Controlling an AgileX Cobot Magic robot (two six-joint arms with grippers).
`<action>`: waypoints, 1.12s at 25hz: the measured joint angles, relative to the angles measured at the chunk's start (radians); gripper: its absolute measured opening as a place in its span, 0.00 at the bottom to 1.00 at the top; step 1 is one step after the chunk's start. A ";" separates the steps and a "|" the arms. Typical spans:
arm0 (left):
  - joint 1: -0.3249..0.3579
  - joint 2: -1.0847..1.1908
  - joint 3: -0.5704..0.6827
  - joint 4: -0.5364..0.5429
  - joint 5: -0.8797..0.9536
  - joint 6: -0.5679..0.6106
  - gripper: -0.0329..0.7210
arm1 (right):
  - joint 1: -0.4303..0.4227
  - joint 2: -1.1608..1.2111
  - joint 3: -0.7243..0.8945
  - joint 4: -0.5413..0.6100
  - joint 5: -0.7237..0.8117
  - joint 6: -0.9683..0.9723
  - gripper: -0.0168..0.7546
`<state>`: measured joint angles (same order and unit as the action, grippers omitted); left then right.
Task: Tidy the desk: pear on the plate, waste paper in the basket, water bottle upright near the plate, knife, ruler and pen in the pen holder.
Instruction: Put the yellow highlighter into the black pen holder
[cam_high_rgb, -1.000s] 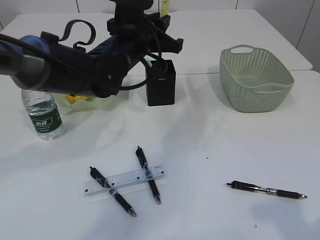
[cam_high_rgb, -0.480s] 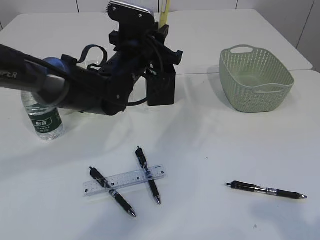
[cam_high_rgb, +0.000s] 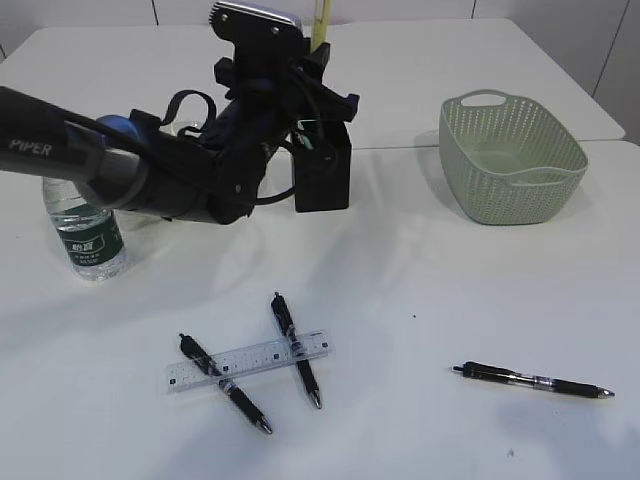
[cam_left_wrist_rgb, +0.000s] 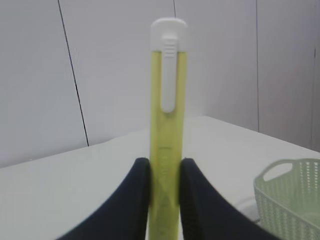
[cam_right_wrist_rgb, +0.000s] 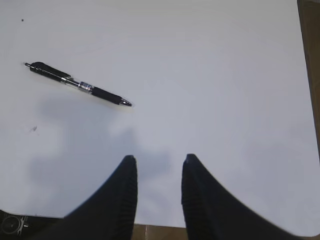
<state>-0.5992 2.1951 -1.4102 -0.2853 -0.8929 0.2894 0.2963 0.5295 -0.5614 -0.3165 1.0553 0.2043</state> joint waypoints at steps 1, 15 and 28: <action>0.005 0.009 -0.016 0.000 0.000 0.000 0.18 | 0.000 0.000 0.000 0.000 0.000 0.001 0.36; 0.009 0.056 -0.055 0.000 0.051 0.000 0.18 | 0.000 0.000 0.000 0.000 -0.100 0.004 0.36; 0.009 0.057 -0.059 0.000 0.012 0.000 0.18 | 0.000 0.000 0.000 -0.002 -0.126 0.009 0.36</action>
<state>-0.5900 2.2520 -1.4693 -0.2853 -0.8807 0.2894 0.2963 0.5295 -0.5614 -0.3188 0.9297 0.2129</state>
